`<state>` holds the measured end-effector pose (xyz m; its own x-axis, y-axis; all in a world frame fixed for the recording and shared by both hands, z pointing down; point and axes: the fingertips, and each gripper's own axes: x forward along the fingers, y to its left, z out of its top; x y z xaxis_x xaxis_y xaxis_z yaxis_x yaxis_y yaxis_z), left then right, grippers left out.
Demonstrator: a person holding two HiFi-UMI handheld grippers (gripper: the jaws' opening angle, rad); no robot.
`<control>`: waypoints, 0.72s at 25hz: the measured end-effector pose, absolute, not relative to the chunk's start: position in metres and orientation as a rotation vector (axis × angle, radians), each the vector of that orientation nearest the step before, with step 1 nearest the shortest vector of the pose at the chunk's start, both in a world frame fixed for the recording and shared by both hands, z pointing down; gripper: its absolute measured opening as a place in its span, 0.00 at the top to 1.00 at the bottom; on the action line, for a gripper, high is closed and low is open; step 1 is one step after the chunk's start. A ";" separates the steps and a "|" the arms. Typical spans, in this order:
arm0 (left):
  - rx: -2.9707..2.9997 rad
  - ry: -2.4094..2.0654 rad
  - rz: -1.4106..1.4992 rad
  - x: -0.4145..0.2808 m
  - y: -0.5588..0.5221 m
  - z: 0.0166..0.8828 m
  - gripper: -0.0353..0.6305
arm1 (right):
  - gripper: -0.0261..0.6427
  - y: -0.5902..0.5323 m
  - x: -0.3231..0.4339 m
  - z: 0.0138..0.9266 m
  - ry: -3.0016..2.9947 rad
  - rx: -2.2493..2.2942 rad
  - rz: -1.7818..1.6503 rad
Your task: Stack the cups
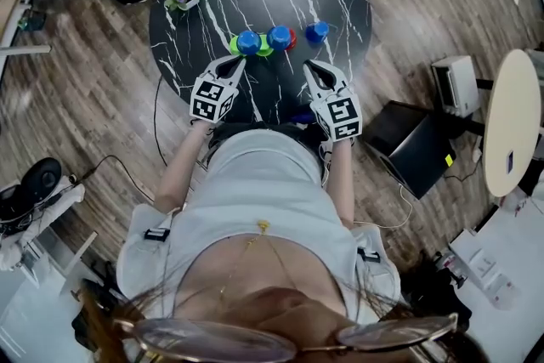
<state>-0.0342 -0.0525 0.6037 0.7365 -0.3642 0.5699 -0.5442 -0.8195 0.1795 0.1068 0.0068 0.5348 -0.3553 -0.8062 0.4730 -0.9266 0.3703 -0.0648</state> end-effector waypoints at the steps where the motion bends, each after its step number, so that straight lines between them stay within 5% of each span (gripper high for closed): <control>1: 2.601 -0.698 0.746 -0.031 -0.050 0.604 0.90 | 0.93 0.007 0.109 0.536 -2.275 1.509 0.458; 18: 2.591 -0.678 0.730 0.007 -0.022 0.600 0.90 | 0.93 -0.008 0.142 0.554 -2.268 1.449 0.464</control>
